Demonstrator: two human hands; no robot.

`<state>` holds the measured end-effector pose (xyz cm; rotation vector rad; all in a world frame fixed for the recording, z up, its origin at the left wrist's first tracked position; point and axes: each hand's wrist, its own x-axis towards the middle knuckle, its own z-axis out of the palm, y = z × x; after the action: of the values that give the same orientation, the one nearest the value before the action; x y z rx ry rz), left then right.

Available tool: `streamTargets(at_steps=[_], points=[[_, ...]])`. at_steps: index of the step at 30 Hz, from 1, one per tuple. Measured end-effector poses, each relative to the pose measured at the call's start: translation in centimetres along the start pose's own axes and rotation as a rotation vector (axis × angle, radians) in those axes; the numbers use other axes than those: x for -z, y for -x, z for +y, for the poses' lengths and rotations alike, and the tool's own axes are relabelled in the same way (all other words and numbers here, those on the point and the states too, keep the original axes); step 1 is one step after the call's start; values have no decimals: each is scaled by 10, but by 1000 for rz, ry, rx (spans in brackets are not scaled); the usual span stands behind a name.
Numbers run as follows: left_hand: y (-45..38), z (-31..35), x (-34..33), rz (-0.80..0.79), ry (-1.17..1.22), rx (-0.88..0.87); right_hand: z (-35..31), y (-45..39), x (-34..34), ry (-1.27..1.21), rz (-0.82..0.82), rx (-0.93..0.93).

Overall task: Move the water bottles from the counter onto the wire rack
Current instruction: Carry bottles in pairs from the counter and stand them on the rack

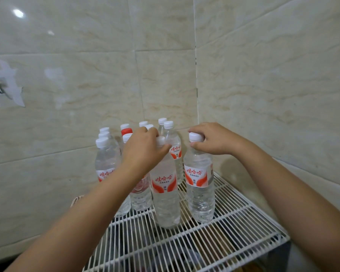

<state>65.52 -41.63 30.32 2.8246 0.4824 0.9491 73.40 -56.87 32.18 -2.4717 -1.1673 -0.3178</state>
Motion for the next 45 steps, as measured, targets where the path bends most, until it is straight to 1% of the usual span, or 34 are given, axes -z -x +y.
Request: streamTargets(at_steps=[2, 4, 7, 10, 13, 17, 20, 23, 27, 34, 37, 41, 45], points=[[1, 3, 0, 2, -33, -39, 3, 0, 2, -27, -3, -3], [3, 4, 4, -58, -29, -69, 5, 0, 1, -40, 13, -15], [4, 3, 14, -163, 88, -52, 5, 0, 0, -39, 75, -52], [1, 5, 18, -156, 202, 2, 0, -6, 3, -33, 90, -63], [-8, 9, 11, -130, 135, -14, -6, -15, 6, -29, 33, -46], [-24, 9, 1, -141, 54, -12, -7, -34, 3, -60, -40, -15], [-35, 3, -4, -147, -26, -20, -6, -46, -1, -95, -58, -8], [-44, -3, -4, -155, -116, -10, -4, -57, -8, -117, -35, -1], [-50, -8, -7, -170, -208, -62, -3, -72, -20, -175, 3, -5], [-53, -18, -17, -127, -174, -65, 1, -84, -35, -355, 74, -7], [-51, -19, -20, -88, -139, -82, 5, -83, -37, -422, 72, -10], [-47, -21, -26, -48, -102, -85, 6, -83, -44, -400, 101, -23], [-42, -21, -27, -66, -207, -102, 2, -78, -50, -354, 132, -16]])
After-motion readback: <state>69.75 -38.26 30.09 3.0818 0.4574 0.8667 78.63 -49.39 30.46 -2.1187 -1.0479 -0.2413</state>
